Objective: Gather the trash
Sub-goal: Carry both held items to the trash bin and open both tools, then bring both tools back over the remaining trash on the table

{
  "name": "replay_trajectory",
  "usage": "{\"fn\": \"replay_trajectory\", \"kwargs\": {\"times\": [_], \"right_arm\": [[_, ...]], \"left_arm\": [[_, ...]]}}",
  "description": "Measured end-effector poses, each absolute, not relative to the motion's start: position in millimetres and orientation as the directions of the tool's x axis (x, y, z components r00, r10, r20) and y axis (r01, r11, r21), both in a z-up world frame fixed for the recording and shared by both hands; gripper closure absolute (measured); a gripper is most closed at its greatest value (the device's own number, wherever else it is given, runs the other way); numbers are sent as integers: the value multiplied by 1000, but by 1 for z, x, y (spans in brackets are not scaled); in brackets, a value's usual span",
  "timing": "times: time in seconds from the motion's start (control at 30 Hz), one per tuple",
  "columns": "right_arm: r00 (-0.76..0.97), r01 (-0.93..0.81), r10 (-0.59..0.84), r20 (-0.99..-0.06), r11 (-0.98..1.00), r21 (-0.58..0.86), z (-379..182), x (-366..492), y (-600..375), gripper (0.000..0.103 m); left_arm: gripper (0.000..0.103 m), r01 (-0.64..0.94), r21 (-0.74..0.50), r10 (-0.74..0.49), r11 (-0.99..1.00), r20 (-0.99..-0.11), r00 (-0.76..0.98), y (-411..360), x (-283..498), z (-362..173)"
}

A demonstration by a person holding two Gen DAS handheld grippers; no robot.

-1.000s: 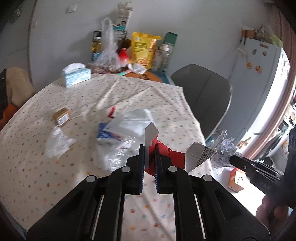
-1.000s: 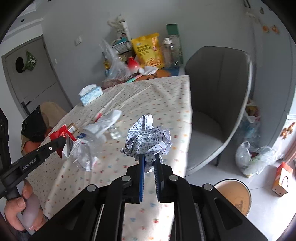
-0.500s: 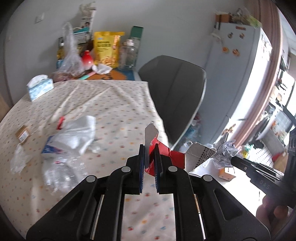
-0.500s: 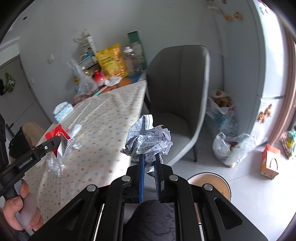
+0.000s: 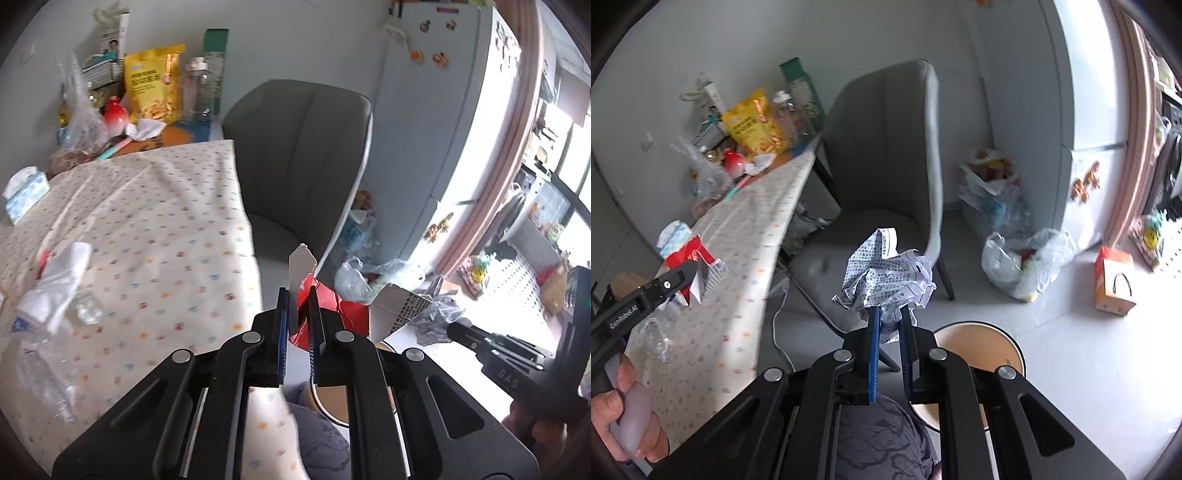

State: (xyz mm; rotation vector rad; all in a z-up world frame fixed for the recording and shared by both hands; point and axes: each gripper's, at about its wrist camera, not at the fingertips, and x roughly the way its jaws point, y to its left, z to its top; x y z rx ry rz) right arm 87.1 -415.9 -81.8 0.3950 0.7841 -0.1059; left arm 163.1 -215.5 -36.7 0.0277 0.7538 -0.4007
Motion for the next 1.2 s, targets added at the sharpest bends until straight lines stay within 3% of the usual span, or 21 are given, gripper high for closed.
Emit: {"fn": "replay_trajectory", "kwargs": {"times": [0.13, 0.17, 0.2, 0.23, 0.47, 0.83, 0.9, 0.93, 0.97, 1.0, 1.03, 1.2], "right_arm": [[691, 260, 59, -720, 910, 324, -101, 97, -431, 87], [694, 260, 75, -716, 901, 346, -107, 100, -435, 72], [689, 274, 85, -719, 889, 368, -117, 104, -443, 41], [681, 295, 67, -729, 886, 357, -123, 105, -448, 34], [655, 374, 32, -755, 855, 360, -140, 89, -477, 35], [692, 472, -78, -718, 801, 368, -103, 24, -525, 33], [693, 486, -91, -715, 792, 370, -98, 15, -532, 33], [695, 492, -98, -712, 787, 372, -96, 11, -534, 33], [697, 497, -103, -709, 783, 374, -94, 8, -536, 32], [699, 498, -105, -708, 782, 375, -92, 6, -537, 32], [701, 498, -107, -705, 782, 376, -90, 5, -537, 32], [711, 482, -108, -695, 794, 370, -79, 4, -528, 32]], "left_arm": [[93, 381, -117, -350, 917, -693, 630, -237, 173, -46], [93, 383, -118, -351, 916, -697, 625, -241, 175, -47], [93, 385, -121, -353, 915, -702, 618, -244, 177, -50], [93, 386, -120, -352, 915, -706, 615, -247, 178, -51], [93, 411, -112, -353, 905, -738, 576, -269, 184, -64], [93, 527, -134, -423, 839, -770, 478, -337, 176, -78], [87, 554, -138, -441, 821, -770, 461, -347, 172, -78], [72, 559, -138, -444, 818, -770, 459, -350, 171, -78], [47, 562, -144, -452, 814, -764, 460, -351, 169, -76], [37, 566, -150, -465, 811, -753, 466, -350, 168, -72], [31, 572, -153, -480, 806, -734, 481, -348, 165, -66], [22, 574, -151, -492, 805, -709, 504, -335, 162, -48]]}}
